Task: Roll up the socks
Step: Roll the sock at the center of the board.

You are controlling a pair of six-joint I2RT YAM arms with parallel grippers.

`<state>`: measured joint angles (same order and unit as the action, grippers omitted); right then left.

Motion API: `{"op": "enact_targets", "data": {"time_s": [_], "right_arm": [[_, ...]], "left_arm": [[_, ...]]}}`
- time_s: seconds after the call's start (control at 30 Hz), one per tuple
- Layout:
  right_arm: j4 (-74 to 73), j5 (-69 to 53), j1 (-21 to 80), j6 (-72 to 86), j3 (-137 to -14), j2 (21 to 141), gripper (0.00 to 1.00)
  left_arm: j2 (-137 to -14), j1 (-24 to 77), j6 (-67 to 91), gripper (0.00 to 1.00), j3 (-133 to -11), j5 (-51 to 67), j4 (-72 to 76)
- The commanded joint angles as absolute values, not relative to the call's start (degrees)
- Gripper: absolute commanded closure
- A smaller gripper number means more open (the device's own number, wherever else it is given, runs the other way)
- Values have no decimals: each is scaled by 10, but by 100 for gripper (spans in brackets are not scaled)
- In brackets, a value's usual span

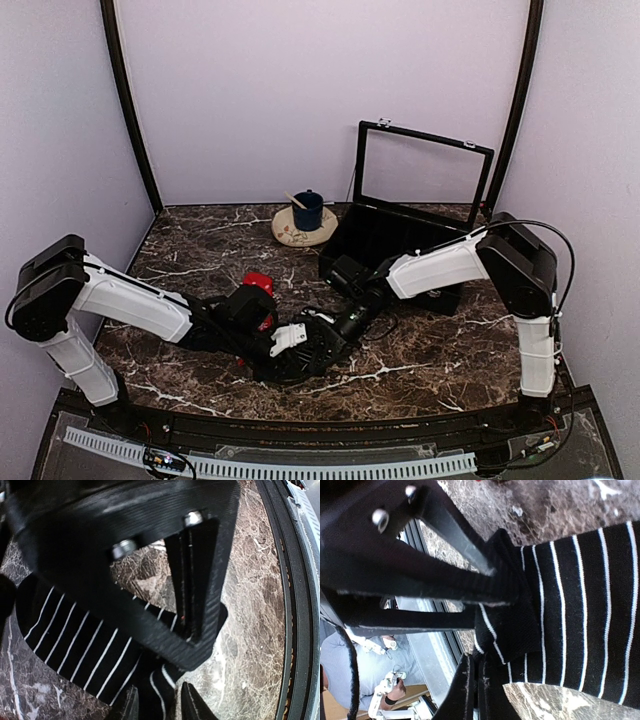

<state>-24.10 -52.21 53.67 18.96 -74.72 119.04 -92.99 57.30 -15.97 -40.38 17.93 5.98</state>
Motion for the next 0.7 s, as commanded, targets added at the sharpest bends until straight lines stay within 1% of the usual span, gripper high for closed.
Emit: {"op": "enact_targets", "data": {"time_s": [0.0, 0.1, 0.17, 0.27, 0.47, 0.67], "right_arm": [[-248, -536, 534, 182, -730, 1192, 100], [-245, -536, 534, 184, -719, 1187, 100], [-245, -536, 534, 184, -716, 1185, 100], [-244, -536, 534, 184, -711, 1181, 100], [-240, -533, 533, 186, -704, 1176, 100], [-240, -522, 525, 185, -693, 1166, 100]], "left_arm": [[-932, 577, -167, 67, -415, 176, 70], [-938, 577, -167, 67, -419, 183, 72], [-944, 577, -168, 69, -424, 193, 70], [-956, 577, -170, 74, -433, 209, 63], [-977, 578, -173, 86, -453, 247, 37], [-988, 579, -176, 94, -470, 273, 3]]}}
